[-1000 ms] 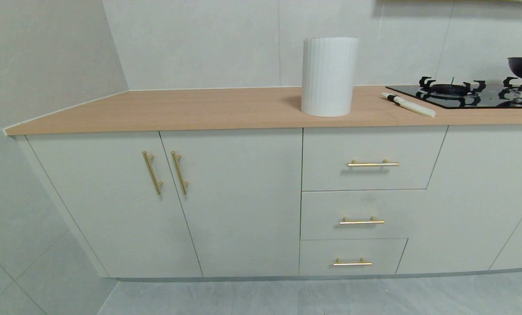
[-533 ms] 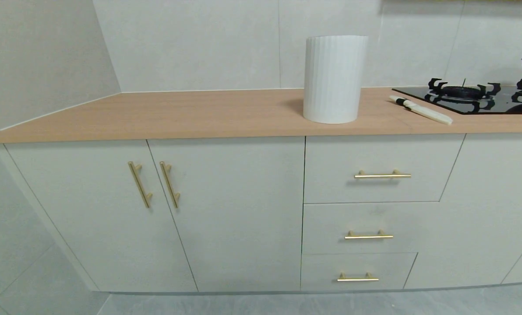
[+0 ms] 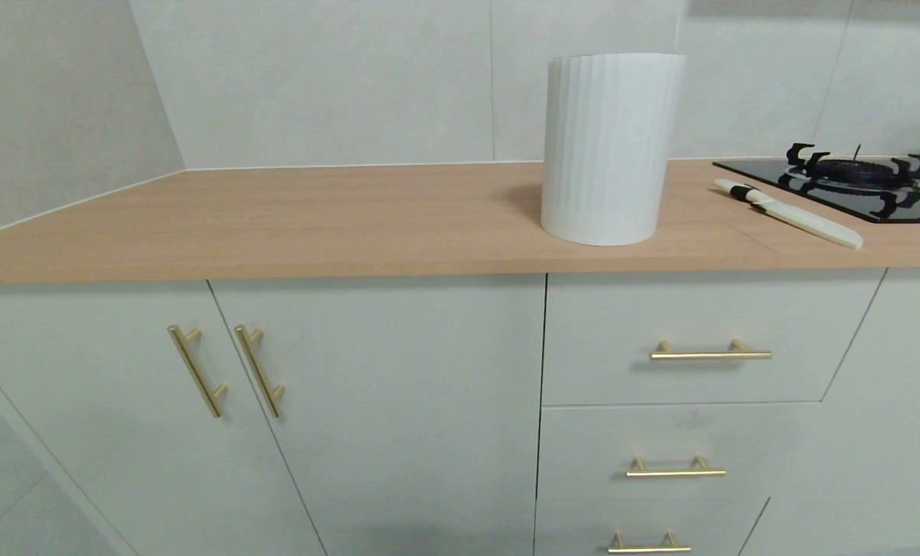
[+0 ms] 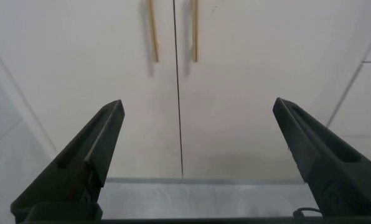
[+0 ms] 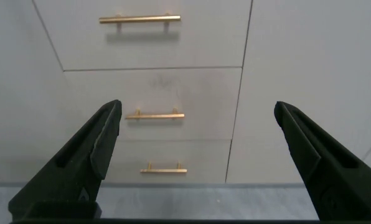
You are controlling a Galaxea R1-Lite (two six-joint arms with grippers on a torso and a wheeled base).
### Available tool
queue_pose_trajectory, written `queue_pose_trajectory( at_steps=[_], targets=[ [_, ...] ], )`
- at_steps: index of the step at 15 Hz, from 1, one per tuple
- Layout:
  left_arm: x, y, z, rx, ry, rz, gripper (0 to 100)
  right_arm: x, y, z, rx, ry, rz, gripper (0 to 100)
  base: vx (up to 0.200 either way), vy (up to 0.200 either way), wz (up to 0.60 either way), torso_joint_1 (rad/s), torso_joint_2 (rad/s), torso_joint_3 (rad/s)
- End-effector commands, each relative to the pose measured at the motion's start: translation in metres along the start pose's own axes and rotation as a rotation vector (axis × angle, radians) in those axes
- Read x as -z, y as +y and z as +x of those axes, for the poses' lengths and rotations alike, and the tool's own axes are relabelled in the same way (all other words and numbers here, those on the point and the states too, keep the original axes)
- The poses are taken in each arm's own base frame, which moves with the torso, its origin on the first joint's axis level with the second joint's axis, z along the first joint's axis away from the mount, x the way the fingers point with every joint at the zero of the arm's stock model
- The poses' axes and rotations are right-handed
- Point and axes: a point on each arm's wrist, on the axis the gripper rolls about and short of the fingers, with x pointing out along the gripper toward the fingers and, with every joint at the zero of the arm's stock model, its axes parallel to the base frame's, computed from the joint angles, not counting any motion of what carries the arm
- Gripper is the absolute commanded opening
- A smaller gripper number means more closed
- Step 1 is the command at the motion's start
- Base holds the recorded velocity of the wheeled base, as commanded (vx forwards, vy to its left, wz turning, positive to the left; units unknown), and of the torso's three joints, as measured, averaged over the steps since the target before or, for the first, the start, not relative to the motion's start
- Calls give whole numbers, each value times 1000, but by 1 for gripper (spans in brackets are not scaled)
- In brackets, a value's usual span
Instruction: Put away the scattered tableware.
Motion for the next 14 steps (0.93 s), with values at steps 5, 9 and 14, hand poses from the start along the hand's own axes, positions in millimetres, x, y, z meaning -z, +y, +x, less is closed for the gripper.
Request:
queue_pose_trajectory(
  at_steps=[5, 9, 14],
  targets=[
    [0, 0, 0, 0, 0, 0, 100, 0, 0, 0, 0, 2, 0, 100, 200, 0, 0, 3, 3, 3],
    [0, 0, 0, 0, 0, -1, 100, 0, 0, 0, 0, 2, 1, 100, 50, 0, 0, 1, -1, 1],
    [0, 0, 0, 0, 0, -1, 100, 0, 0, 0, 0, 2, 1, 100, 0, 0, 0, 0, 0, 0]
  ],
)
